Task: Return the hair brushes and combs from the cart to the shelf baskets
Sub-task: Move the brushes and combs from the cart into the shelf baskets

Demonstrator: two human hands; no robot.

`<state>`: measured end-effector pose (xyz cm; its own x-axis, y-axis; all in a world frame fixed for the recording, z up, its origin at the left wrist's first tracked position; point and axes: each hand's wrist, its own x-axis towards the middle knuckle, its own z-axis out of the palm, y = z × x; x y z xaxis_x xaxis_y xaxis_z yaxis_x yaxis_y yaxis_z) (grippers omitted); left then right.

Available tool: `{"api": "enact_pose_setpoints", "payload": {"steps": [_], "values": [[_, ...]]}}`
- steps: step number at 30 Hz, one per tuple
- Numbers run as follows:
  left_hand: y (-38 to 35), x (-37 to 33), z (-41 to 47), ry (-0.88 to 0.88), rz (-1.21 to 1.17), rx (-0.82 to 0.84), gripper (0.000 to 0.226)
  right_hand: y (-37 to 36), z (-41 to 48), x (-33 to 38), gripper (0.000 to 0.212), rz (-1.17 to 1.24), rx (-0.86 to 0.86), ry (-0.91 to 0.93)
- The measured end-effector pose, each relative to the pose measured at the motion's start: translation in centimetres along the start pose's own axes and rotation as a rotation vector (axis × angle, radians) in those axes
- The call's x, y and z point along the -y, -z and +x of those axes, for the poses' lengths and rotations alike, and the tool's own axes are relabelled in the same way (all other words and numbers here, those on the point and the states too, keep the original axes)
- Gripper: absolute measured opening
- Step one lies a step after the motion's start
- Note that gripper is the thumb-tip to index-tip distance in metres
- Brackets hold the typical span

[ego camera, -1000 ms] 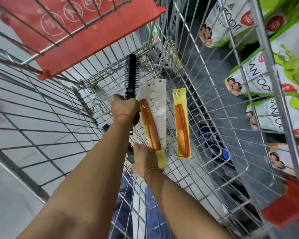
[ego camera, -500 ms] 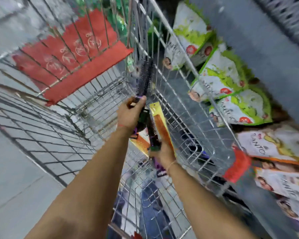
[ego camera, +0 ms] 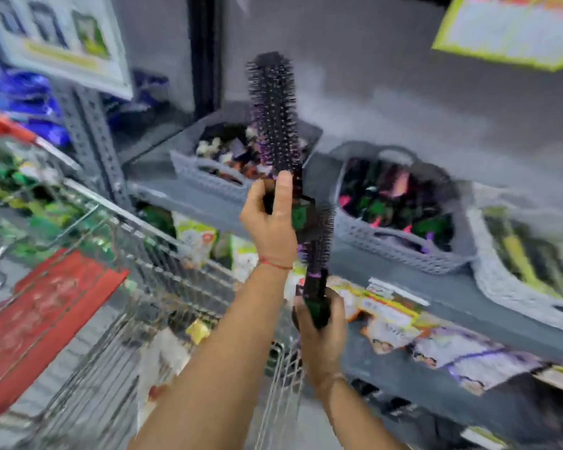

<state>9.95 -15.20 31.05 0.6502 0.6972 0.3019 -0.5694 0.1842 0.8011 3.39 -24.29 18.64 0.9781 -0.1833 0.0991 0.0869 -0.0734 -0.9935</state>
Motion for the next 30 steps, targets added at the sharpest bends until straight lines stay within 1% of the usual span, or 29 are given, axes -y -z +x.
{"api": "enact_pose_setpoints", "payload": {"steps": [2, 4, 6, 8, 11, 12, 14, 15, 17, 20, 22, 24, 26, 28, 30], "values": [[-3.8, -0.7, 0.3, 0.046, -0.06, 0.087, 0.04, 2.3, 2.8, 2.9, 0.029, 0.056, -0.168, 0.077], [-7.3, -0.9, 0.6, 0.142, -0.039, 0.153, 0.046, 4.8, 5.8, 6.0, 0.024, 0.121, -0.324, 0.15], [-10.4, -0.9, 0.7, 0.245, 0.058, 0.194, 0.048, 7.4, 9.5, 8.5, 0.025, 0.167, -0.438, 0.196], [-13.6, -0.3, 0.4, 0.344, 0.199, 0.234, 0.05, 10.1, 12.7, 11.1, 0.025, 0.155, -0.491, 0.244], [-17.0, 1.3, -0.2, 0.429, 0.507, 0.331, 0.05, 13.0, 16.3, 13.5, 0.018, 0.073, -0.499, 0.268], [-17.7, 2.2, -0.3, 0.456, 0.583, 0.355, 0.055, 13.7, 17.4, 14.1, 0.017, 0.041, -0.493, 0.252], [-18.4, 4.4, -0.7, 0.501, 0.719, 0.397, 0.068, 14.8, 19.6, 14.2, 0.022, -0.045, -0.475, 0.204], [-18.7, 5.5, -0.6, 0.512, 0.763, 0.403, 0.07, 15.2, 20.8, 13.7, 0.027, -0.079, -0.454, 0.18], [-18.9, 7.6, -0.2, 0.544, 0.802, 0.4, 0.066, 15.7, 22.9, 12.1, 0.036, -0.123, -0.386, 0.097], [-19.1, 10.9, 0.9, 0.571, 0.821, 0.424, 0.057, 15.6, 24.7, 10.1, 0.037, -0.209, -0.305, 0.001], [-19.0, 12.1, 1.2, 0.547, 0.883, 0.495, 0.053, 15.2, 25.4, 8.9, 0.028, -0.255, -0.263, -0.051], [-18.9, 11.5, 0.8, 0.53, 0.978, 0.623, 0.049, 15.0, 25.9, 7.6, 0.021, -0.273, -0.24, -0.116], [-18.9, 11.2, 0.6, 0.52, 1.111, 0.747, 0.048, 14.9, 25.9, 7.4, 0.022, -0.339, -0.204, -0.173], [-18.9, 10.7, 0.6, 0.49, 1.24, 0.808, 0.05, 15.0, 26.0, 7.5, 0.023, -0.397, -0.159, -0.213], [-18.7, 10.4, 0.8, 0.453, 1.356, 0.843, 0.061, 14.8, 25.9, 7.4, 0.03, -0.441, -0.117, -0.231]]}}
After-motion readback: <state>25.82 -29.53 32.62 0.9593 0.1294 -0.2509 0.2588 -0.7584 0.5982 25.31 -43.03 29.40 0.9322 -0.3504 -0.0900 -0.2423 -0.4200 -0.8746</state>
